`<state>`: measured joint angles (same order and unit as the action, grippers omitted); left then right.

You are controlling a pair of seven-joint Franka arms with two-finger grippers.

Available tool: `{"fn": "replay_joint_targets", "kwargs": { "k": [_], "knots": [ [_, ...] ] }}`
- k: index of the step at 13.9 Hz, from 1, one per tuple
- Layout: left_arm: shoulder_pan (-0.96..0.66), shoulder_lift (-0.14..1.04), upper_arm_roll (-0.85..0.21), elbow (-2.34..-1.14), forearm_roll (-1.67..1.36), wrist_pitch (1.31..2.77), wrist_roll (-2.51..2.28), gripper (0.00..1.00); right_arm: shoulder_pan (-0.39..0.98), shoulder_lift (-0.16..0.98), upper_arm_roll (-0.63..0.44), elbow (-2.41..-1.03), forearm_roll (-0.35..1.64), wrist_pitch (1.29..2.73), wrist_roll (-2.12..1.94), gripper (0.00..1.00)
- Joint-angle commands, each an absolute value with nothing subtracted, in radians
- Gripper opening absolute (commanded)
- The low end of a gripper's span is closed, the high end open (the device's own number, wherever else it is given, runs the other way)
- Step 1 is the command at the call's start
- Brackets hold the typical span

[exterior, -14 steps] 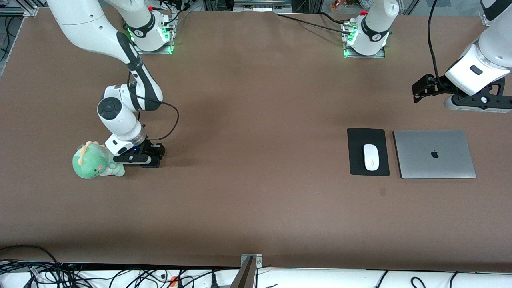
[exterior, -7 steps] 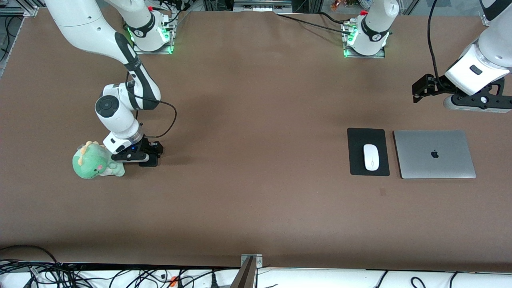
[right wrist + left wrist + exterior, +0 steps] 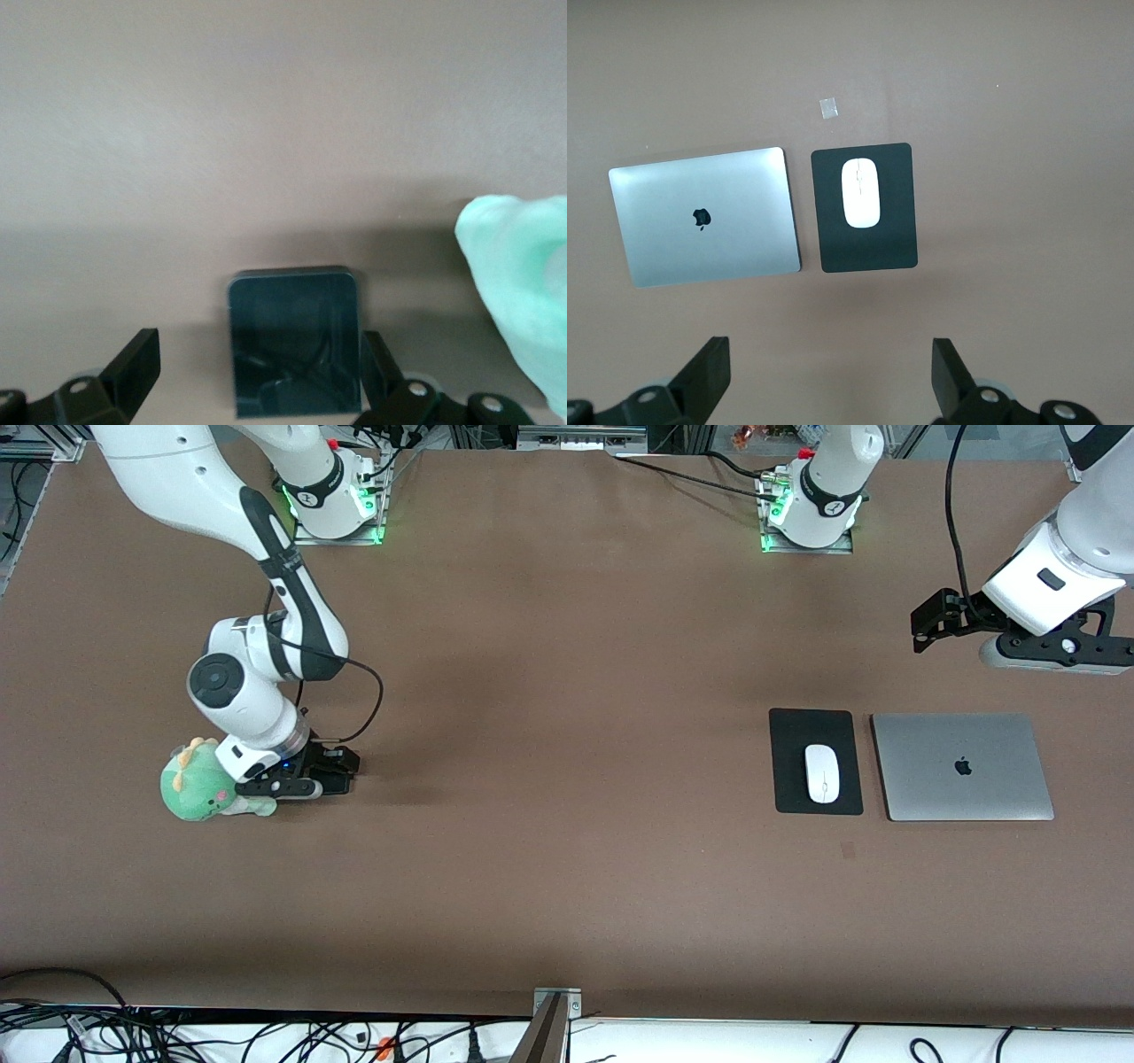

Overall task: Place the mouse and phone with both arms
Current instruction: 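Lower the phone beside the green plush and open the right gripper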

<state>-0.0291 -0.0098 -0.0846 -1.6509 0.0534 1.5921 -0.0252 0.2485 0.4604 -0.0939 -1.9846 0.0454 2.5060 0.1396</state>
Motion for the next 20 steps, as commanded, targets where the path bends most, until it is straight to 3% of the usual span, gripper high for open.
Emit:
{"fn": "replay_joint_targets", "kwargs": {
  "k": [1,7,13,15,18,20],
  "knots": [
    [-0.026,-0.021,-0.086,-1.646,0.035,1.582,-0.003,1.00,0.239,0.419,-0.084,-1.849,0.083,2.289,0.118,1.00],
    [-0.026,-0.021,-0.087,-1.646,0.035,1.582,-0.003,1.00,0.239,0.304,-0.126,-1.637,0.084,1.894,0.113,1.00],
    [-0.026,-0.021,-0.087,-1.646,0.035,1.580,-0.003,1.00,0.213,0.126,-0.132,-1.606,0.045,1.636,0.127,1.00],
    [-0.026,-0.021,-0.087,-1.646,0.035,1.580,-0.003,1.00,0.158,0.074,-0.082,-1.606,0.011,1.588,0.129,1.00],
    [-0.026,-0.021,-0.100,-1.646,0.038,1.580,-0.003,1.00,-0.012,0.015,0.079,-1.606,-0.021,1.551,0.130,1.00],
    [-0.026,-0.021,-0.109,-1.646,0.043,1.580,-0.005,1.00,-0.032,-0.011,0.098,-1.606,-0.029,1.551,0.127,1.00]
  ]
}}
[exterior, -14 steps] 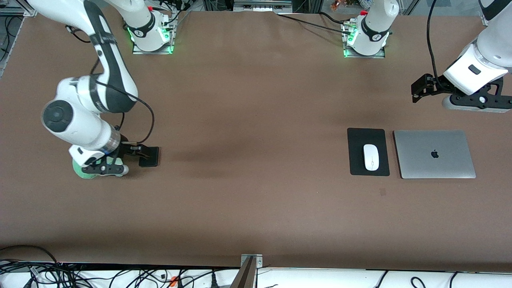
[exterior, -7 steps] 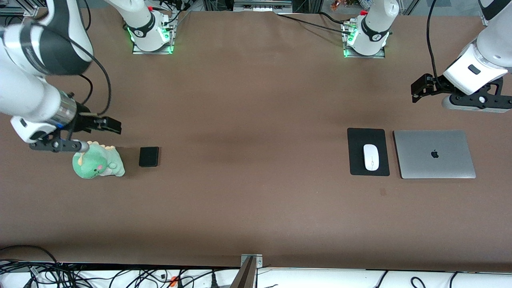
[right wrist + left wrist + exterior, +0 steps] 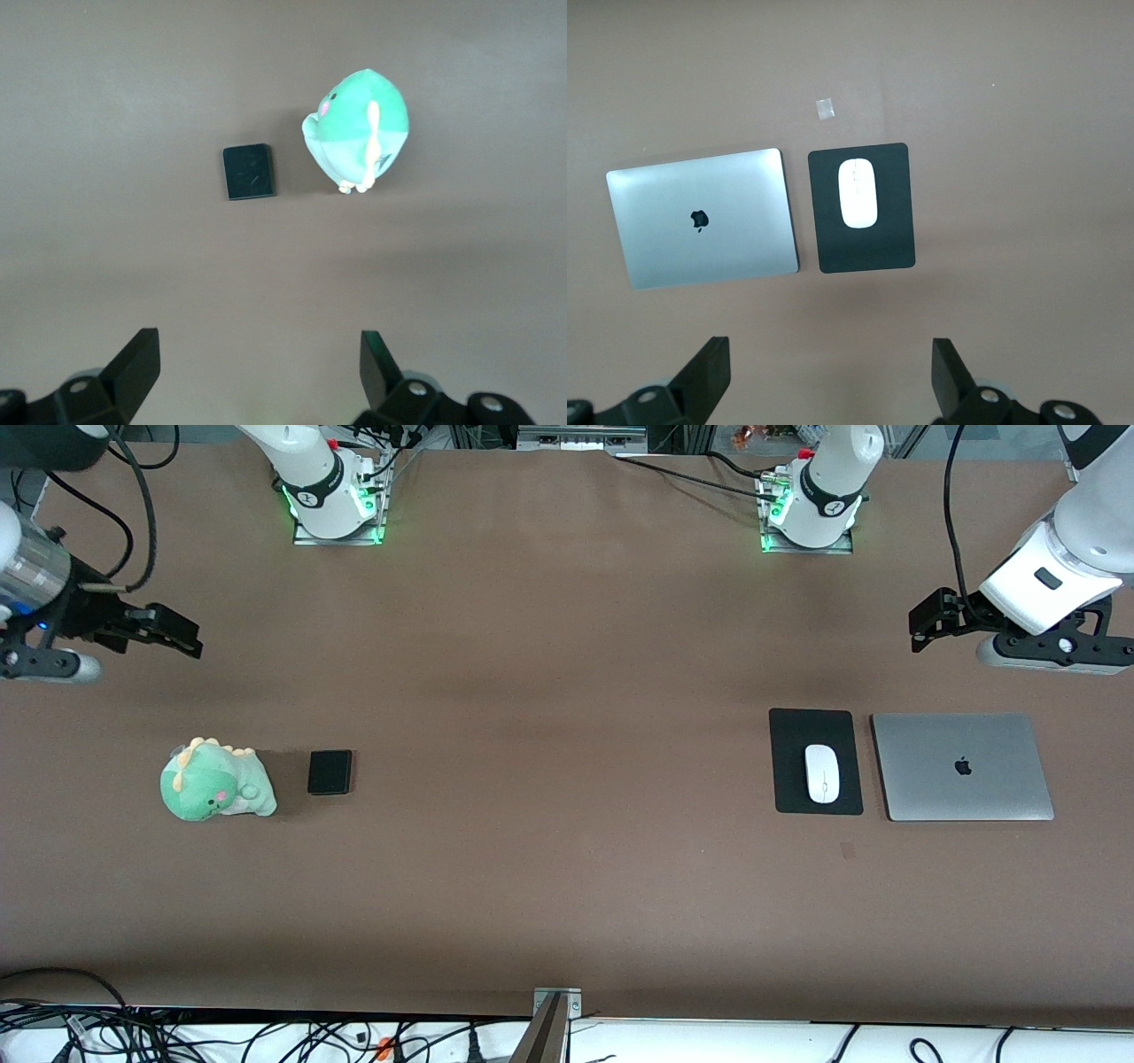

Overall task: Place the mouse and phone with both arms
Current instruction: 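Lower the phone beside the green plush and open the right gripper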

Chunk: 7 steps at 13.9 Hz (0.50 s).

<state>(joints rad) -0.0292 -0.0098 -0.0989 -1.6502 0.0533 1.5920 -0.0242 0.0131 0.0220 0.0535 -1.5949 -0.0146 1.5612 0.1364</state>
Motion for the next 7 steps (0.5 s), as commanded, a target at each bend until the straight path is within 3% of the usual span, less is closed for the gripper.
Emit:
{"fn": "replay_joint_targets", "kwargs": {
  "k": [1,7],
  "knots": [
    [-0.026,-0.021,-0.109,-1.646,0.041,1.580,-0.003,1.00,-0.032,-0.005,0.094,-1.594,-0.028,1.552,0.123,1.00],
    [-0.026,-0.021,-0.107,-1.646,0.043,1.582,-0.005,1.00,-0.037,0.034,0.092,-1.537,-0.029,1.554,0.130,1.00]
  ]
}}
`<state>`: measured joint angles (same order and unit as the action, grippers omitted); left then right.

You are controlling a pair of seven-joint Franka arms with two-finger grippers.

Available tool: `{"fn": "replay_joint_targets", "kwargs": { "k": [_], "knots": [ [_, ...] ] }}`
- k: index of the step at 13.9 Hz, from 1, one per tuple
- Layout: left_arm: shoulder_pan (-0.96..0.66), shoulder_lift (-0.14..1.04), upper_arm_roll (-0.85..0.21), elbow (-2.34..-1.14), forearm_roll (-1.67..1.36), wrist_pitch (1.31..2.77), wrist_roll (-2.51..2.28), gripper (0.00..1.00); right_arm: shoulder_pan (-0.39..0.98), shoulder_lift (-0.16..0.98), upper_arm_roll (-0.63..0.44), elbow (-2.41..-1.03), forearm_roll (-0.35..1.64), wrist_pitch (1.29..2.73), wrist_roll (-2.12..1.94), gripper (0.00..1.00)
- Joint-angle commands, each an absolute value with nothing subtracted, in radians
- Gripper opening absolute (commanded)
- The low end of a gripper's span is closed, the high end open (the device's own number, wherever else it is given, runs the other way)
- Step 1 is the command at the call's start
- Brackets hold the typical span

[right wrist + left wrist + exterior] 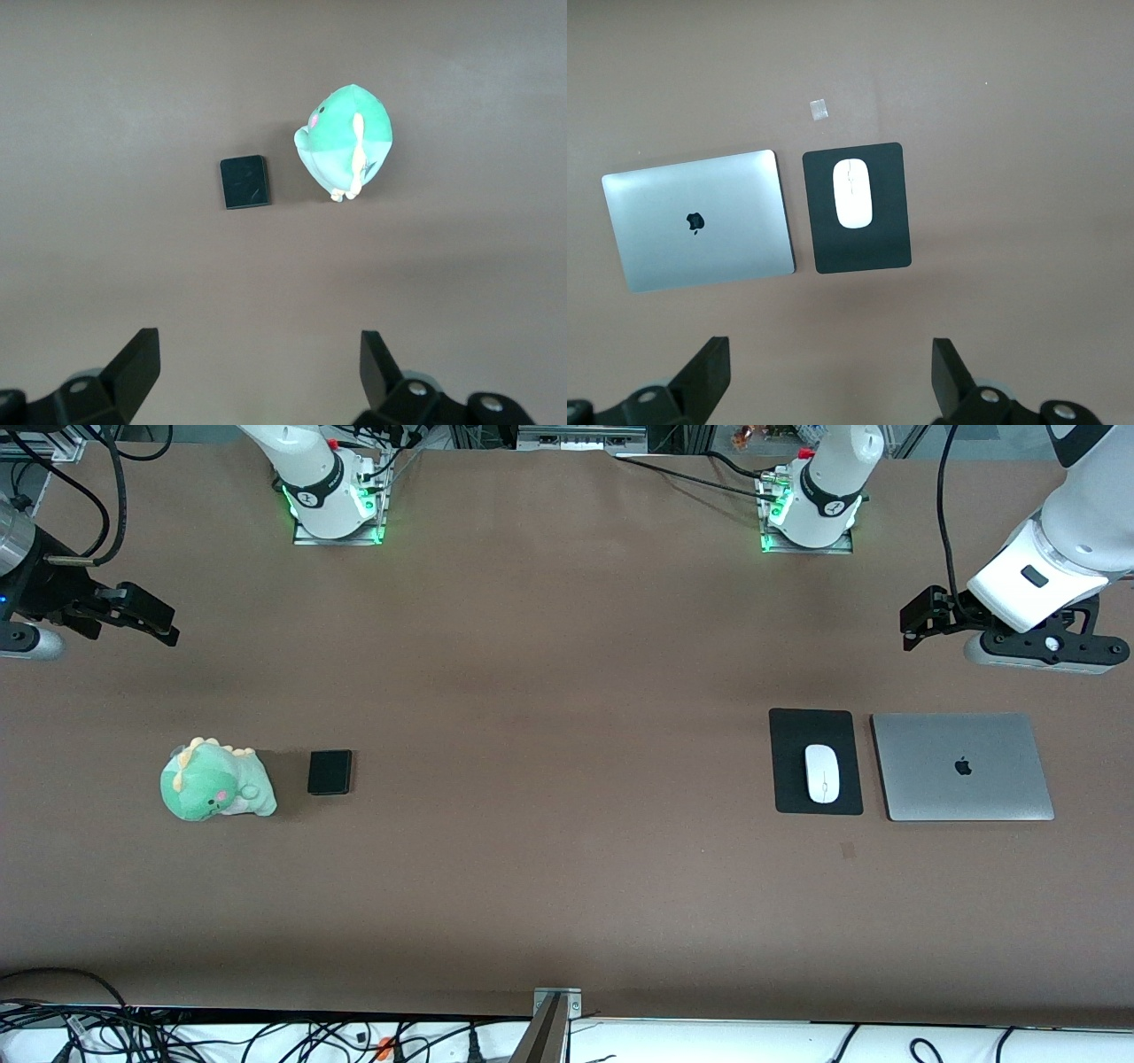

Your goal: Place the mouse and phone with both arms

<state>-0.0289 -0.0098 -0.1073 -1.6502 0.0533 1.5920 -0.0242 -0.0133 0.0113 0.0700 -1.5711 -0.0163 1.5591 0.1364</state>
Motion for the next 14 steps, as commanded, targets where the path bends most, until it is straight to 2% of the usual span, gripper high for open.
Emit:
{"fn": "replay_joint_targets", "kwargs": {
  "k": [1,14],
  "knots": [
    [-0.025,-0.021,-0.107,-1.646,0.043,1.582,-0.005,1.00,-0.038,0.038,0.092,-1.537,-0.029,1.571,0.130,1.00],
    [-0.026,-0.021,-0.107,-1.644,0.043,1.580,-0.005,1.00,-0.041,0.046,0.086,-1.531,-0.029,1.611,0.121,1.00]
  ]
}}
